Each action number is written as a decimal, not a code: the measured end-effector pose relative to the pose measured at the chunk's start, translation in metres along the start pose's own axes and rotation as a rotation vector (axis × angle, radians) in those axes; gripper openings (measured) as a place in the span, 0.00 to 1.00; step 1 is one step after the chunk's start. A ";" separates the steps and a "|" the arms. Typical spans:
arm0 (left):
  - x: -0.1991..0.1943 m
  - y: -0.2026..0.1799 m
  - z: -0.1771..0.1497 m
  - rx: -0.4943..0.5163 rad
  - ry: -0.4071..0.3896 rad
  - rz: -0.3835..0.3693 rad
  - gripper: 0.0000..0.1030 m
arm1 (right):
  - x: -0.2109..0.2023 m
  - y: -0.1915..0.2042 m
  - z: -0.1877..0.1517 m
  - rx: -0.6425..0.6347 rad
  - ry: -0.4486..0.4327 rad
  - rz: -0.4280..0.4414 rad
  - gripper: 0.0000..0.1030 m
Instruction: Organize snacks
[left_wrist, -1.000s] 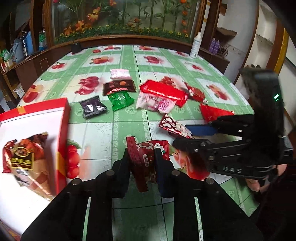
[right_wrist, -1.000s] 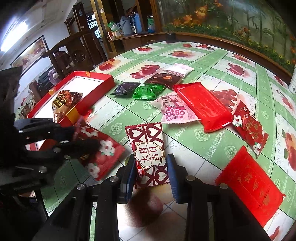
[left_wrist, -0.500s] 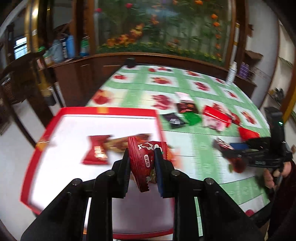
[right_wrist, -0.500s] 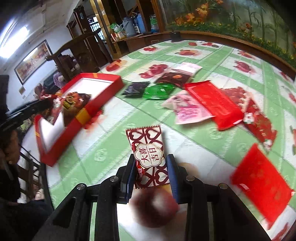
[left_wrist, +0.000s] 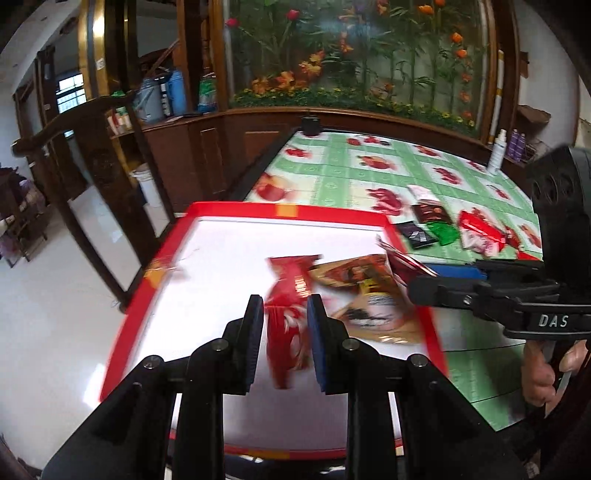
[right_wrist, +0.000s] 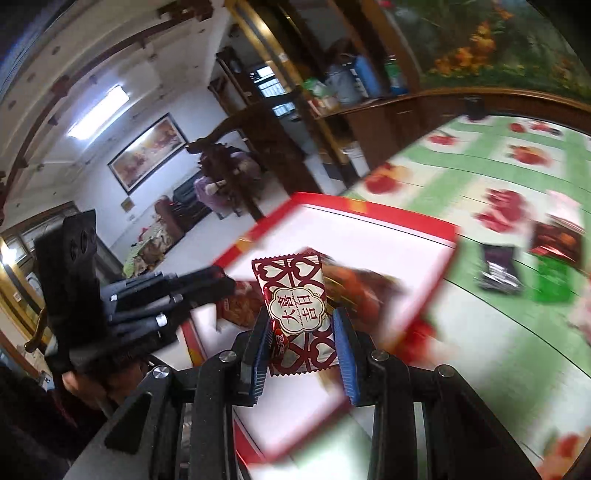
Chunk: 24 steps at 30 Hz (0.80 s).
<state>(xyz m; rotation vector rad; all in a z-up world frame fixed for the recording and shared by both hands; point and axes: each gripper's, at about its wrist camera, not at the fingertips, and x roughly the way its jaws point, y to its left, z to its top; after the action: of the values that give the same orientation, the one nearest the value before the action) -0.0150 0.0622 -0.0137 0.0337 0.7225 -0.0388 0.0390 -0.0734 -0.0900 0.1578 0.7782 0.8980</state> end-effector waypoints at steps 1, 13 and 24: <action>0.000 0.005 -0.001 -0.009 0.000 0.002 0.21 | 0.011 0.006 0.004 0.000 -0.003 0.003 0.34; -0.003 0.002 0.001 -0.024 0.006 -0.004 0.28 | 0.011 -0.018 0.015 0.144 -0.080 -0.025 0.62; -0.002 -0.085 0.011 0.124 0.043 -0.126 0.58 | -0.104 -0.112 -0.006 0.300 -0.208 -0.282 0.65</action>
<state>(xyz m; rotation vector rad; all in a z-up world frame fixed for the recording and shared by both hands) -0.0129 -0.0232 -0.0056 0.1078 0.7639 -0.2034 0.0678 -0.2235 -0.0859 0.3896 0.7155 0.4854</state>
